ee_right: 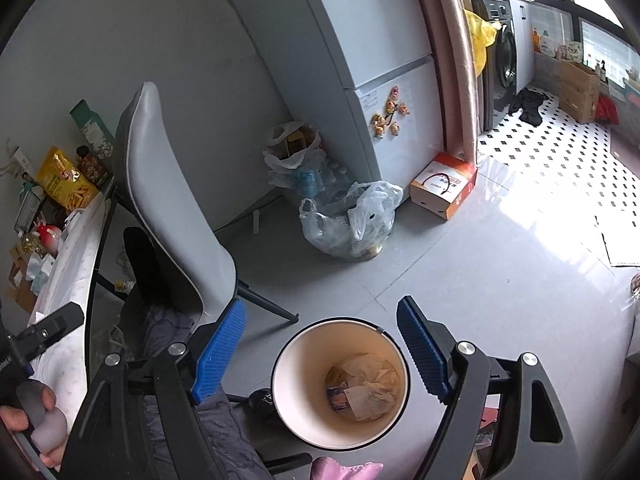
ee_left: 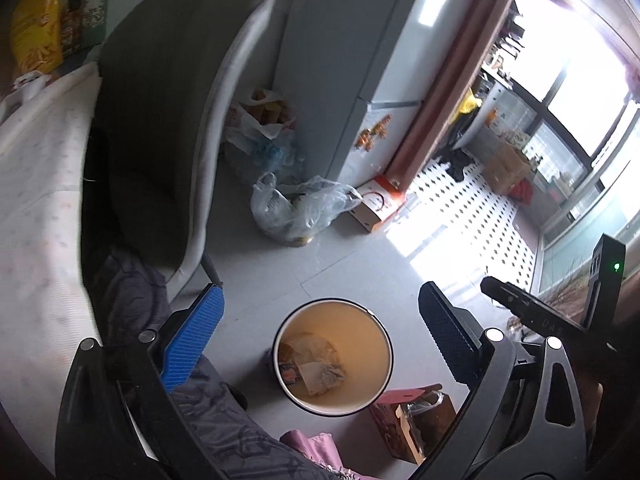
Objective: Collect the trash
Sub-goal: 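Move both open grippers back to the table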
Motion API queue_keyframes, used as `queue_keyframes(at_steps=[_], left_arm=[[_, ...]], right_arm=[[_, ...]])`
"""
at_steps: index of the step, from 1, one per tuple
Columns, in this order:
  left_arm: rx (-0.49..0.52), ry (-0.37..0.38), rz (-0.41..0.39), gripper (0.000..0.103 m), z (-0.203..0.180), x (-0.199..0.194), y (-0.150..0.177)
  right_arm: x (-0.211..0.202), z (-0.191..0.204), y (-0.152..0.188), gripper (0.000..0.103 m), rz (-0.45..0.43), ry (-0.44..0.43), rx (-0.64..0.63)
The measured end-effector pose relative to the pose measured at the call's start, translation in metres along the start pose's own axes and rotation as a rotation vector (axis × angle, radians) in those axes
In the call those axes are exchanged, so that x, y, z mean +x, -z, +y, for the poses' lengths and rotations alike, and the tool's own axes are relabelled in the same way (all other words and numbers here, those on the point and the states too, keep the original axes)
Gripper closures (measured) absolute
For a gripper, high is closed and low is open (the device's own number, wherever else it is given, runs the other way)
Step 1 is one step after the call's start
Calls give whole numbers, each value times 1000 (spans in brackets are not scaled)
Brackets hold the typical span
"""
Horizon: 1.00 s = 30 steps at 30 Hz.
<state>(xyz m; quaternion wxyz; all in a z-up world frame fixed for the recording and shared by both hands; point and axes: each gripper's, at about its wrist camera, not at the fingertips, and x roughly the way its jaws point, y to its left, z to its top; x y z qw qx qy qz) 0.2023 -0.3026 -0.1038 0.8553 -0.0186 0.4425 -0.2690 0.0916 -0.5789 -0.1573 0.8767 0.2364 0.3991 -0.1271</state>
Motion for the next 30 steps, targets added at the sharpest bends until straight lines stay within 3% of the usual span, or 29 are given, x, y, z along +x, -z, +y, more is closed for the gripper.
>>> queue_keyframes(at_steps=[12, 30], left_arm=[[-139, -94, -126, 6, 70, -68, -5], [-328, -178, -265, 6, 178, -156, 36]], right_arm=[[-1, 80, 5, 7, -4, -92, -114], [-8, 210, 36, 8, 28, -174, -285]])
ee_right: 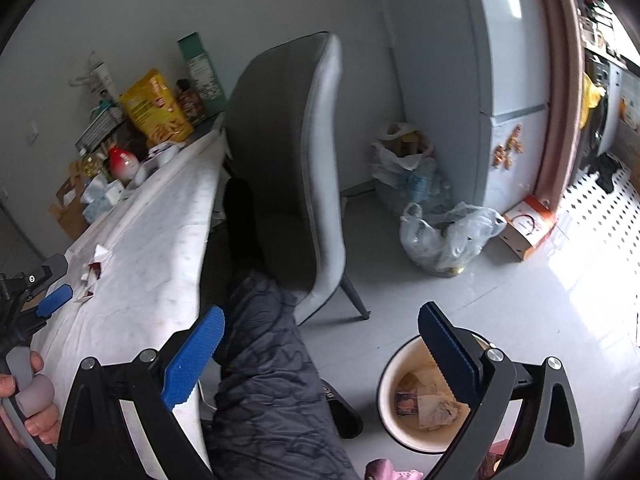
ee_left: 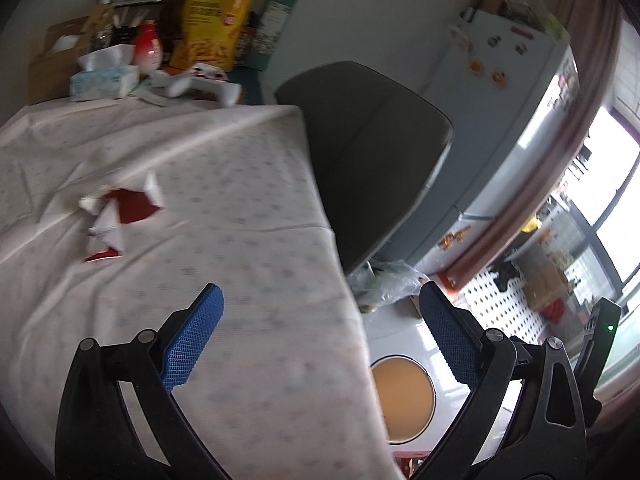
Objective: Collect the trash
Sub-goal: 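Move both open grippers back to the table, then grasp the red-and-white paper wrapper with the left gripper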
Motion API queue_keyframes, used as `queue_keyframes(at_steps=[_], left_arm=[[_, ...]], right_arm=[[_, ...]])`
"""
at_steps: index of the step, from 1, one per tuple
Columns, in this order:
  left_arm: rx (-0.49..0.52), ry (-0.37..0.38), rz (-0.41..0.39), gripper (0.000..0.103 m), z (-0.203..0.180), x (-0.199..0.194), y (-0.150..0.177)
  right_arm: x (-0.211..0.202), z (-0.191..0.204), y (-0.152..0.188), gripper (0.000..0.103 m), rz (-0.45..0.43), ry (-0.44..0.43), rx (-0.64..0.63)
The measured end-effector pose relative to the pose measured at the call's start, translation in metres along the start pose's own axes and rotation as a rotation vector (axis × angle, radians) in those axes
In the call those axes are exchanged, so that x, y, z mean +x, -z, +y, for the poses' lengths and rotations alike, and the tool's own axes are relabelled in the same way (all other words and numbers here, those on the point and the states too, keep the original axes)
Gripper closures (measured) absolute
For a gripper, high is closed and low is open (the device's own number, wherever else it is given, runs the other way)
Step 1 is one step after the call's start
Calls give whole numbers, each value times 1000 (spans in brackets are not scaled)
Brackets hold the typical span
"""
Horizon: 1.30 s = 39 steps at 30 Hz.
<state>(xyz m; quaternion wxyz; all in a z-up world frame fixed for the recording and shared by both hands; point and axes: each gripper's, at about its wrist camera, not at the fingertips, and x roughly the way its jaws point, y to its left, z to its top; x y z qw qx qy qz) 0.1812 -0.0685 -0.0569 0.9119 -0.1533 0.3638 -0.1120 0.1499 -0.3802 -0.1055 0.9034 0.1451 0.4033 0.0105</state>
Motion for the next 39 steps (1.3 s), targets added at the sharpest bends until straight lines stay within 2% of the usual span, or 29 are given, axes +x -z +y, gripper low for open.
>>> queue_keyframes(at_steps=[18, 23, 28, 30, 32, 35, 36, 38, 39], left_arm=[[-168, -98, -76, 6, 109, -49, 1], [-220, -129, -73, 6, 136, -51, 6], [-229, -157, -67, 7, 149, -44, 3], [-220, -163, -65, 13, 150, -40, -1], [-221, -157, -48, 26, 151, -31, -5], [-224, -145, -25, 35, 151, -17, -8], [-217, -155, -24, 37, 150, -13, -8], [-197, -187, -12, 50, 148, -2, -9], [-192, -195, -6, 53, 148, 2, -9]], right_arm=[[16, 103, -5, 8, 26, -103, -134], [21, 131, -3, 8, 32, -135, -176], [27, 145, -2, 8, 38, -158, -192], [28, 148, -3, 8, 38, -162, -194], [30, 149, -4, 8, 38, -167, -191], [32, 149, -6, 8, 37, -158, -194], [32, 149, -6, 8, 36, -150, -199], [31, 149, -7, 8, 33, -139, -203], [30, 148, -8, 8, 30, -136, -204]])
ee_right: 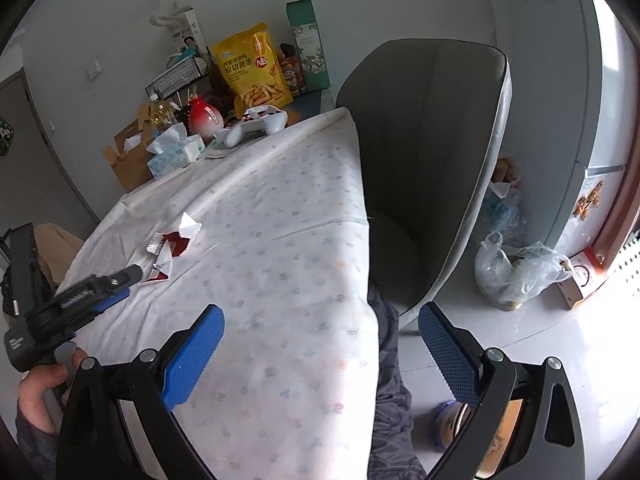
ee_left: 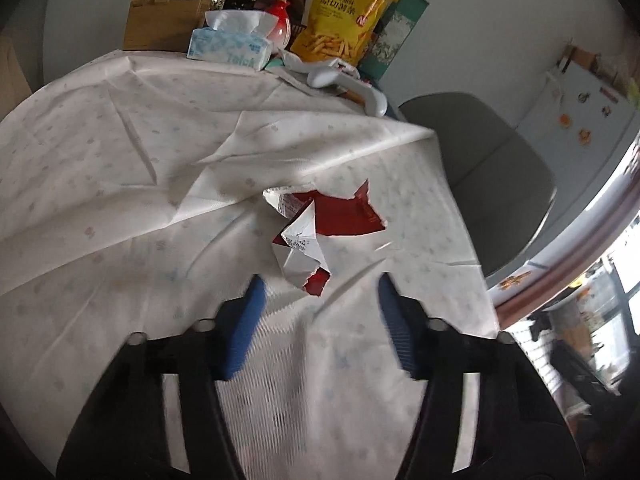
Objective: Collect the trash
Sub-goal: 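Grasp the red-and-white paper wrapper with the left gripper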
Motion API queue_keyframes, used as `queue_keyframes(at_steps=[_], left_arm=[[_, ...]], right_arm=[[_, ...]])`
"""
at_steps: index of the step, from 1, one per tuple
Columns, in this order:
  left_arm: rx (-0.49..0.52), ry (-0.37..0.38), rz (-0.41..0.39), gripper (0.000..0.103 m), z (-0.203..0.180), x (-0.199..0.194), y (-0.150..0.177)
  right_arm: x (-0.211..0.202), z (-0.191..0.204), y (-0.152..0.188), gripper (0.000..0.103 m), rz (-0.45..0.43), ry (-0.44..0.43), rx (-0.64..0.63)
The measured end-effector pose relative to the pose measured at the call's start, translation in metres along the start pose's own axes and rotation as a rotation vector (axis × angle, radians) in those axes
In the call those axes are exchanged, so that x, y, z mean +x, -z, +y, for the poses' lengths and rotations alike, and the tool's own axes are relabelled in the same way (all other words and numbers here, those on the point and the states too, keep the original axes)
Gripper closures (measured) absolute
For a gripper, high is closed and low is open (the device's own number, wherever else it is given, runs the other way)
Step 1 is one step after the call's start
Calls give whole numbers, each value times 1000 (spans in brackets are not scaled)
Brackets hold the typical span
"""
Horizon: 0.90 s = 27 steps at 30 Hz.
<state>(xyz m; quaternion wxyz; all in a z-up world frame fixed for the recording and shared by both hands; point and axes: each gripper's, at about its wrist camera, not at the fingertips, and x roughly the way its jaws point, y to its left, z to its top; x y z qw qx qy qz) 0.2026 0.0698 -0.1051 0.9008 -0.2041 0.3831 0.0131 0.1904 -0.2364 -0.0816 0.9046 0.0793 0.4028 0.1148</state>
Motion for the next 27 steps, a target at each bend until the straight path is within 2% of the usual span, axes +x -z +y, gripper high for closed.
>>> queue_keyframes(at_steps=[1, 3, 7, 12, 13, 14, 15, 17, 20, 22, 27], left_arm=[[11, -19, 3, 57, -2, 6, 1], [35, -42, 1, 57, -6, 14, 2], [61, -52, 2, 64, -12, 20, 1], [61, -71, -8, 65, -12, 20, 0], [57, -74, -9, 68, -11, 19, 0], [53, -75, -8, 78, -11, 20, -1], [54, -78, -1, 82, -10, 20, -1], [61, -84, -2, 83, -10, 18, 0], [21, -29, 1, 84, -2, 4, 1], [18, -20, -14, 84, 3, -8, 2], [-12, -35, -66, 84, 25, -40, -3]], right_arm=[[-1, 0, -1, 8, -3, 4, -2], [-4, -3, -1, 8, -11, 13, 1], [-5, -9, -1, 8, -8, 27, 11], [-7, -8, 0, 8, -7, 27, 2], [-7, -7, 0, 8, -7, 24, 0], [-7, -5, 0, 8, -7, 21, -2], [-7, -2, 0, 8, -8, 20, -6], [-7, 3, 0, 8, -6, 16, -19], [-4, 14, -2, 8, -3, 18, -50], [0, 24, -4, 8, 1, 11, -73], [16, 60, -11, 8, 4, -35, -151]])
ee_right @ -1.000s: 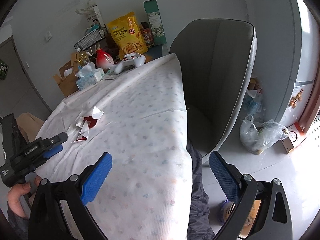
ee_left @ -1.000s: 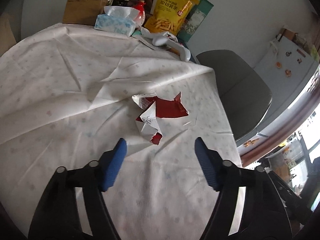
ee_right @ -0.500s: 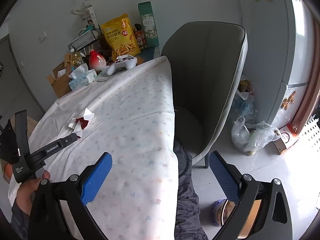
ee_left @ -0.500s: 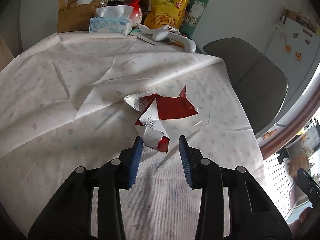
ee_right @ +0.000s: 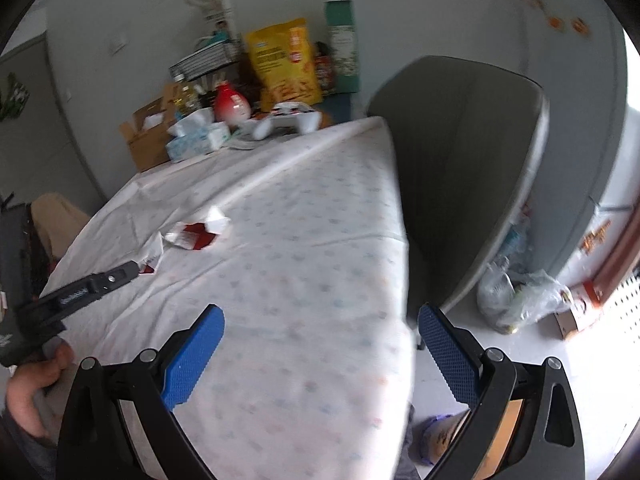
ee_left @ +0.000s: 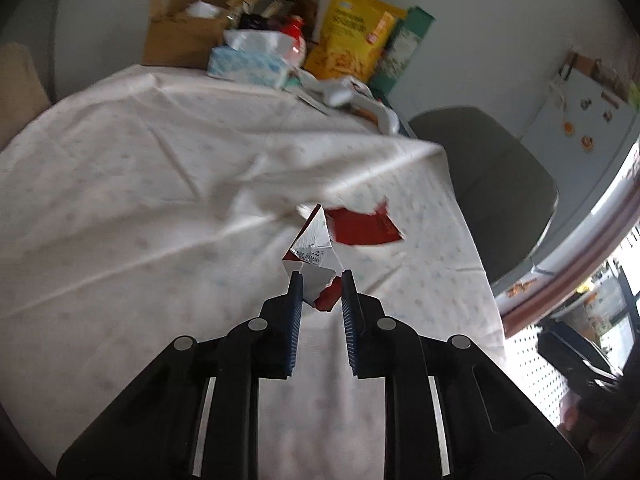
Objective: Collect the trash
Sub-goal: 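Grasp the red-and-white paper wrapper with the left gripper, then grasp the red toothpaste tube with the right gripper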
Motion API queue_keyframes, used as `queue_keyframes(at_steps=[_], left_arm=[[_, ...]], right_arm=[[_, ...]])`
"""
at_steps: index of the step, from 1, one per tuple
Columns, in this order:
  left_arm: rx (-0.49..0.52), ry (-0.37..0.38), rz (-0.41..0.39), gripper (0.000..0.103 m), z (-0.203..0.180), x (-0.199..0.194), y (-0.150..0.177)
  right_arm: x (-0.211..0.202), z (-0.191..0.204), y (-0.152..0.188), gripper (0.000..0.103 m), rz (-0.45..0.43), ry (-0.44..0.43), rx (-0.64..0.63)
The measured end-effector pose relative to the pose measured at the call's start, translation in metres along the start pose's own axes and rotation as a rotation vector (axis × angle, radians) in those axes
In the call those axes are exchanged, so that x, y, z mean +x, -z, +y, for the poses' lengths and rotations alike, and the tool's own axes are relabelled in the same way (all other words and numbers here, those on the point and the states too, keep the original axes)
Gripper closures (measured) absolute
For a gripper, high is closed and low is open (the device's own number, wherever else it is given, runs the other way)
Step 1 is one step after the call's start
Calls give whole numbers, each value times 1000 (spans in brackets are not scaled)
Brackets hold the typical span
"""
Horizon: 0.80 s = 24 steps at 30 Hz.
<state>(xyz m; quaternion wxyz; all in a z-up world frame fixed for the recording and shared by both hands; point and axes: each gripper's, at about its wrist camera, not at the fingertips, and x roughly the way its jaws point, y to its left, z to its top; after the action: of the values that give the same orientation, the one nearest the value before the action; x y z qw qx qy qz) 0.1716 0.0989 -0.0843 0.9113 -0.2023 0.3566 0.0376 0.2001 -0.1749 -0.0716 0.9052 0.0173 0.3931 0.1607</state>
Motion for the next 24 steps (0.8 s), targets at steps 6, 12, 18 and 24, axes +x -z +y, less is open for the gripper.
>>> queue_keyframes(at_steps=[6, 12, 18, 24], left_arm=[[-46, -42, -54, 84, 30, -25, -6], [-110, -77, -94, 84, 65, -41, -7], [-160, -101, -108, 84, 91, -45, -7], [-204, -125, -129, 84, 112, -51, -7]], right_arm=[[23, 33, -14, 14, 9, -46, -69], [53, 62, -30, 27, 42, -50, -150], [87, 82, -45, 35, 77, -30, -202], [118, 93, -55, 42, 102, -19, -211]])
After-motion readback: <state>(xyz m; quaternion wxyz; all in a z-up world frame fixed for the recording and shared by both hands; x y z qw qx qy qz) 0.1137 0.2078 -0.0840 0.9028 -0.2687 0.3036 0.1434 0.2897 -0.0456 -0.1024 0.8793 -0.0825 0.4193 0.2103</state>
